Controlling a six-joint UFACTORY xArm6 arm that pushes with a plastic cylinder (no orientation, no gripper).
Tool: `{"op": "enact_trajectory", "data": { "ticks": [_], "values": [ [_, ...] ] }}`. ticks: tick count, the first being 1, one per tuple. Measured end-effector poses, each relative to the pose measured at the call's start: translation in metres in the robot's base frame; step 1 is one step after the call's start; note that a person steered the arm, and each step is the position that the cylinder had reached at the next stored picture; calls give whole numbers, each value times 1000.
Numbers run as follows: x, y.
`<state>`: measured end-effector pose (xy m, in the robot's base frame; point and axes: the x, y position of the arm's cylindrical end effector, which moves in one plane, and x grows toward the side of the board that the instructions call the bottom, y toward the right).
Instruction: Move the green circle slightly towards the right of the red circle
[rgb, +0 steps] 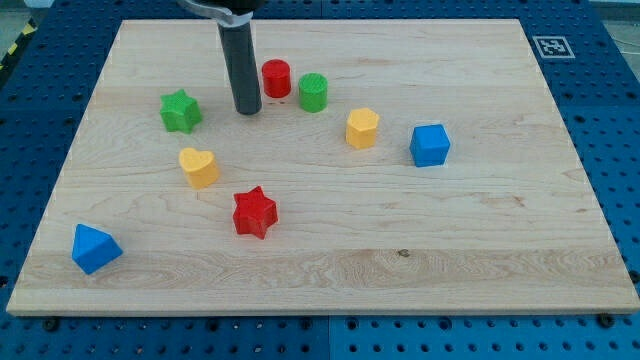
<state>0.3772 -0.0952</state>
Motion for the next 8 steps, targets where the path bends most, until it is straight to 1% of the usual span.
{"op": "enact_trajectory", "data": {
  "ticks": [1,2,3,4,5,6,7,8],
  "values": [
    [12,9],
    [12,38],
    [12,83],
    [9,112],
    [-22,122],
    [-43,121],
    [-25,105],
    [19,99]
  ]
}}
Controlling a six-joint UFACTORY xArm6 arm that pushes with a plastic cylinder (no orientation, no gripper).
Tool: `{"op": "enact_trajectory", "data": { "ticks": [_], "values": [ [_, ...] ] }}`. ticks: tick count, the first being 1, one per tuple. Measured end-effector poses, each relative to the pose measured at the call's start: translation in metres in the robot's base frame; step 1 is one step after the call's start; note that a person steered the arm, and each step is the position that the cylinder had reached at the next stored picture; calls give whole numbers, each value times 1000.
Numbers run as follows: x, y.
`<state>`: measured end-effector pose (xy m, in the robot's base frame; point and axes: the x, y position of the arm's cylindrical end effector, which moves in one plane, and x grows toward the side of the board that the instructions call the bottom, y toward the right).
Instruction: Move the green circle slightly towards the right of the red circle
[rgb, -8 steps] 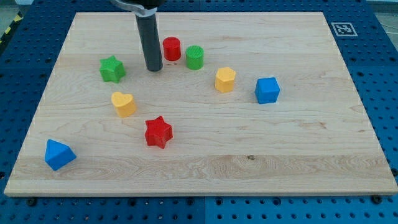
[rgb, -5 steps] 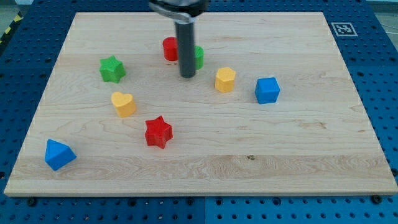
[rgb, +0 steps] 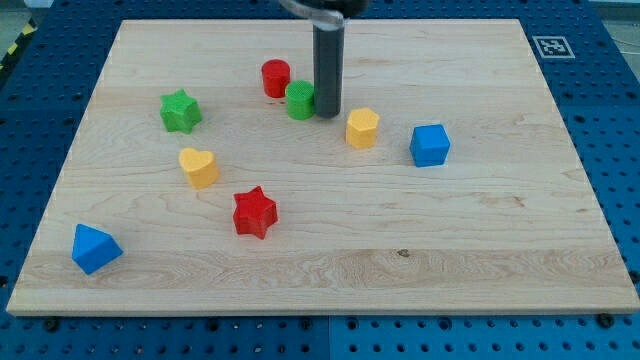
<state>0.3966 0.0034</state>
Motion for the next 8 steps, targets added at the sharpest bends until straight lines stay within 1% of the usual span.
{"op": "enact_trajectory", "data": {
  "ticks": [1,2,3,4,6,7,8],
  "values": [
    [40,0],
    [48,-5],
    [47,-22],
    [25,-41],
    [-31,-31],
    [-50,-30],
    [-51,-30]
  ]
}}
